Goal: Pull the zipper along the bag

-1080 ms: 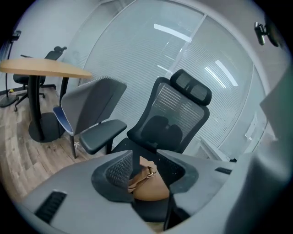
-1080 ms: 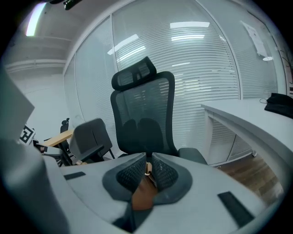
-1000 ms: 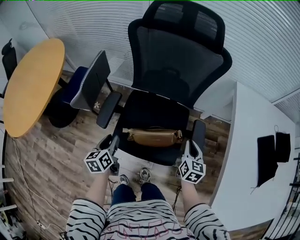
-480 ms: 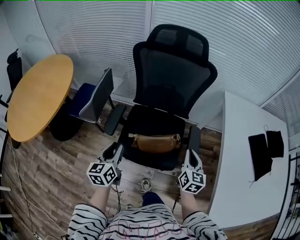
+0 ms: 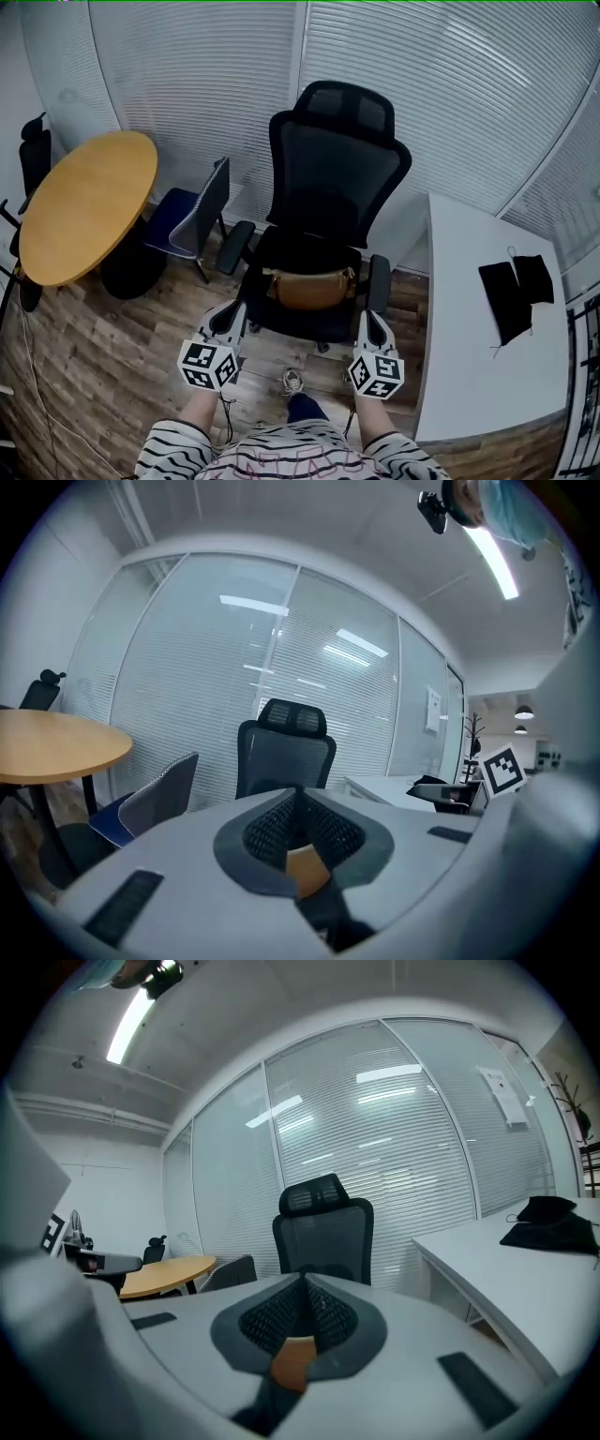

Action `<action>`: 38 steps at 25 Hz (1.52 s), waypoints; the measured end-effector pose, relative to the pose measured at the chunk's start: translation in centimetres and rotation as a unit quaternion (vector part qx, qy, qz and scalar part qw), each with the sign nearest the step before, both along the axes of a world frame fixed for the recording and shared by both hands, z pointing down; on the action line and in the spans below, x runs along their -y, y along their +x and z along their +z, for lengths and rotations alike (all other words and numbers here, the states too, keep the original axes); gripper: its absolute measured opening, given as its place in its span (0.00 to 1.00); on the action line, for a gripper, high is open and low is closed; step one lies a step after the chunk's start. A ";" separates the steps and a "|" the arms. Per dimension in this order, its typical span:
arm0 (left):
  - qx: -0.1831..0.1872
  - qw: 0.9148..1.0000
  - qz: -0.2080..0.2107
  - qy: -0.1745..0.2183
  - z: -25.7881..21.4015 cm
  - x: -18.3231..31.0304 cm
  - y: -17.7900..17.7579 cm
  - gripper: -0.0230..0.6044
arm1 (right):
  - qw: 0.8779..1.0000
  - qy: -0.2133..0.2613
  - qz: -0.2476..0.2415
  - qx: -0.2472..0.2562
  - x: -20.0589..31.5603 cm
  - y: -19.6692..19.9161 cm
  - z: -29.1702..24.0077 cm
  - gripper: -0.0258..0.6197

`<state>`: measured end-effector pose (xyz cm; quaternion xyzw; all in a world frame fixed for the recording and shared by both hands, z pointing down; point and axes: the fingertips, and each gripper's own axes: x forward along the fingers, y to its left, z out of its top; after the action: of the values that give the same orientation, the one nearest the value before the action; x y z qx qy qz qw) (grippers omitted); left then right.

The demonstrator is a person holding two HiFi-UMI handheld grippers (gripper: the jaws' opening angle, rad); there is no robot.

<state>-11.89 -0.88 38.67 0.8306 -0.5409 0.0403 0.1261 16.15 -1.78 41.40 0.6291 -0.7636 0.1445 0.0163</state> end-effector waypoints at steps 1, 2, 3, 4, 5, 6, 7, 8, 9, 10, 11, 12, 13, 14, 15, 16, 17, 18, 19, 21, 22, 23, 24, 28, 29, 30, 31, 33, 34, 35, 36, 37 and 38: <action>0.003 1.000 -0.001 0.006 -0.5 -0.9 0.0 0.11 | 1.000 0.004 -0.002 -0.001 -0.9 -0.3 -0.5 0.10; 0.004 1.000 -0.004 0.011 -1.0 -1.8 -0.1 0.10 | 1.000 0.007 -0.003 -0.001 -1.9 -0.5 -0.9 0.10; 0.002 1.000 -0.007 0.016 -1.4 -2.7 -0.3 0.10 | 1.000 0.010 -0.004 -0.002 -2.8 -0.7 -1.3 0.10; 0.000 1.000 -0.010 0.019 -1.8 -3.6 -0.4 0.09 | 1.000 0.013 -0.005 -0.003 -3.7 -0.9 -1.6 0.10; -0.001 1.000 -0.013 0.022 -2.1 -4.4 -0.6 0.09 | 1.000 0.015 -0.006 -0.004 -4.5 -1.1 -1.9 0.10; -0.001 1.000 -0.015 0.025 -2.4 -5.2 -0.7 0.08 | 1.000 0.017 -0.007 -0.005 -5.4 -1.3 -2.2 0.10; 0.000 0.999 -0.016 0.028 -2.7 -6.0 -0.9 0.08 | 1.000 0.019 -0.009 -0.007 -6.2 -1.4 -2.4 0.10; 0.001 0.999 -0.016 0.031 -2.9 -6.8 -1.0 0.08 | 1.000 0.021 -0.010 -0.007 -7.0 -1.6 -2.7 0.10; 0.003 0.999 -0.016 0.033 -3.1 -7.6 -1.1 0.08 | 1.000 0.024 -0.011 -0.007 -7.7 -1.8 -2.9 0.10; 0.005 0.999 -0.014 0.035 -3.3 -8.3 -1.2 0.08 | 1.000 0.026 -0.012 -0.007 -8.4 -2.0 -3.1 0.10; 0.008 0.999 -0.012 0.036 -3.4 -9.0 -1.3 0.08 | 0.999 0.029 -0.013 -0.006 -9.1 -2.3 -3.4 0.10; 0.011 0.999 -0.010 0.036 -3.5 -9.7 -1.3 0.08 | 0.999 0.031 -0.014 -0.006 -9.8 -2.5 -3.6 0.10; 0.013 0.999 -0.008 0.036 -3.6 -10.5 -1.3 0.08 | 0.999 0.032 -0.016 -0.006 -10.4 -2.8 -3.8 0.09; 0.015 0.999 -0.005 0.036 -3.7 -11.2 -1.3 0.08 | 0.999 0.034 -0.019 -0.006 -11.1 -3.0 -4.0 0.09; 0.017 0.999 -0.003 0.036 -3.8 -11.9 -1.4 0.08 | 0.999 0.035 -0.020 -0.006 -11.7 -3.3 -4.2 0.09; 0.018 0.999 -0.001 0.036 -3.9 -12.4 -1.5 0.08 | 0.999 0.036 -0.022 -0.006 -12.2 -3.7 -4.3 0.09; 0.020 0.999 0.001 0.036 -4.0 -12.9 -1.7 0.08 | 0.999 0.036 -0.023 -0.006 -12.7 -4.0 -4.4 0.09; 0.022 0.999 0.003 0.035 -4.0 -13.5 -1.9 0.08 | 0.999 0.036 -0.023 -0.006 -13.1 -4.3 -4.4 0.09; 0.022 0.999 0.005 0.034 -4.0 -14.0 -2.0 0.08 | 0.999 0.036 -0.024 -0.006 -13.6 -4.6 -4.5 0.09; 0.019 0.999 0.009 0.031 -3.9 -15.2 -2.3 0.08 | 0.999 0.034 -0.025 -0.005 -14.7 -5.1 -4.4 0.09; 0.019 0.999 0.011 0.030 -3.9 -15.8 -2.5 0.08 | 0.999 0.033 -0.026 -0.005 -15.3 -5.3 -4.3 0.09; 0.021 0.999 0.011 0.029 -3.8 -16.3 -2.7 0.08 | 0.999 0.031 -0.027 -0.005 -15.8 -5.5 -4.2 0.09; 0.023 0.999 0.012 0.028 -3.7 -16.8 -2.8 0.08 | 0.999 0.030 -0.028 -0.005 -16.2 -5.8 -4.1 0.09; 0.029 0.999 0.014 0.025 -3.1 -18.1 -3.1 0.08 | 0.999 0.025 -0.033 -0.010 -17.4 -6.5 -3.7 0.09; 0.030 0.999 0.017 0.024 -3.0 -18.4 -3.1 0.08 | 0.999 0.024 -0.034 -0.011 -17.7 -6.7 -3.5 0.09; 0.032 0.999 0.019 0.022 -2.8 -18.6 -3.1 0.08 | 0.999 0.022 -0.035 -0.013 -17.9 -6.8 -3.4 0.09; 0.034 0.999 0.022 0.019 -2.6 -18.8 -3.1 0.08 | 0.999 0.019 -0.036 -0.016 -18.1 -6.9 -3.3 0.09; 0.036 0.999 0.024 0.014 -2.4 -19.1 -3.2 0.08 | 0.999 0.013 -0.038 -0.022 -18.4 -7.2 -3.2 0.09; 0.037 0.999 0.024 0.013 -2.3 -19.2 -3.2 0.08 | 0.999 0.011 -0.039 -0.024 -18.5 -7.3 -3.2 0.09; 0.039 0.999 0.024 0.012 -2.3 -19.3 -3.2 0.08 | 0.999 0.010 -0.041 -0.027 -18.6 -7.4 -3.2 0.09; 0.042 0.999 0.025 0.012 -2.3 -19.4 -3.1 0.08 | 0.999 0.009 -0.042 -0.029 -18.6 -7.5 -3.2 0.09; 0.046 0.999 0.026 0.014 -2.4 -19.5 -3.1 0.08 | 0.999 0.009 -0.042 -0.030 -18.7 -7.5 -3.2 0.09; 0.051 0.998 0.027 0.015 -2.4 -19.5 -3.2 0.08 | 0.999 0.011 -0.042 -0.032 -18.7 -7.6 -3.3 0.08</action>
<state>-15.07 18.65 36.31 0.8433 -0.5249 0.0776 0.0850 8.50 16.94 38.15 0.6010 -0.7899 0.1155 0.0398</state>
